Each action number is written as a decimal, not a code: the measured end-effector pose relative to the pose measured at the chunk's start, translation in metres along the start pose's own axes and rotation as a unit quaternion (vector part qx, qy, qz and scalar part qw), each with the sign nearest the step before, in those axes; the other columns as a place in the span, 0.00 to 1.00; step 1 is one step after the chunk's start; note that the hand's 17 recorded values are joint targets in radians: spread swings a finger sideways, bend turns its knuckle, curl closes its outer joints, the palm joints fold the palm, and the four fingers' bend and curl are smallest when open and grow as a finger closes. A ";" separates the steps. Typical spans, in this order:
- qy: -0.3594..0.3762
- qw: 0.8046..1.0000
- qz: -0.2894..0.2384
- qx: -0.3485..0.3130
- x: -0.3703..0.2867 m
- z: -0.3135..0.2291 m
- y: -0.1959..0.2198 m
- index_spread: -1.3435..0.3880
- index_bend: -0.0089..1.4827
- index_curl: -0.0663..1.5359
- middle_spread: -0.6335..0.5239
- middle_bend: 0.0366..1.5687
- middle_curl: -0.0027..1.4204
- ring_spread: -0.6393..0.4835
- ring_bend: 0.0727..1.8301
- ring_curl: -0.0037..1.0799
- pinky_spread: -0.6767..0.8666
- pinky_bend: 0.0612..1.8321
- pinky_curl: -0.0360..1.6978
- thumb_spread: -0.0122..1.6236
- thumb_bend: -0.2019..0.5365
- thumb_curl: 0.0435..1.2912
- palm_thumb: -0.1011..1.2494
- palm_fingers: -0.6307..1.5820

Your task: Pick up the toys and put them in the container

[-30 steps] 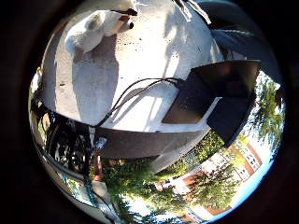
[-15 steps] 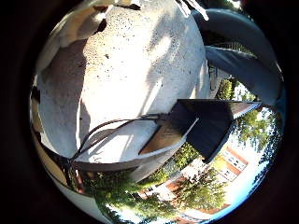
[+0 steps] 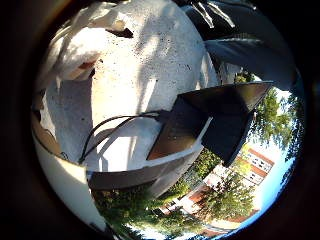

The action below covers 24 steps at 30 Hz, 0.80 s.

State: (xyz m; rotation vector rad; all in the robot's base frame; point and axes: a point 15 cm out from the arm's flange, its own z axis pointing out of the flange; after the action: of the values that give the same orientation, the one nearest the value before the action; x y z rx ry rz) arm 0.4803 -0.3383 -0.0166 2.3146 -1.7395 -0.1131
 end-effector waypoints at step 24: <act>-0.159 0.972 -0.168 0.049 -0.380 -0.341 0.062 0.11 0.44 0.30 0.30 0.74 0.80 0.45 0.77 0.83 0.55 0.82 0.53 0.69 0.25 0.52 0.81 0.65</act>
State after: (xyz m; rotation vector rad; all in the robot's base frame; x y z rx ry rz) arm 0.3831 0.0584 0.2963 2.7732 -1.4877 -0.4927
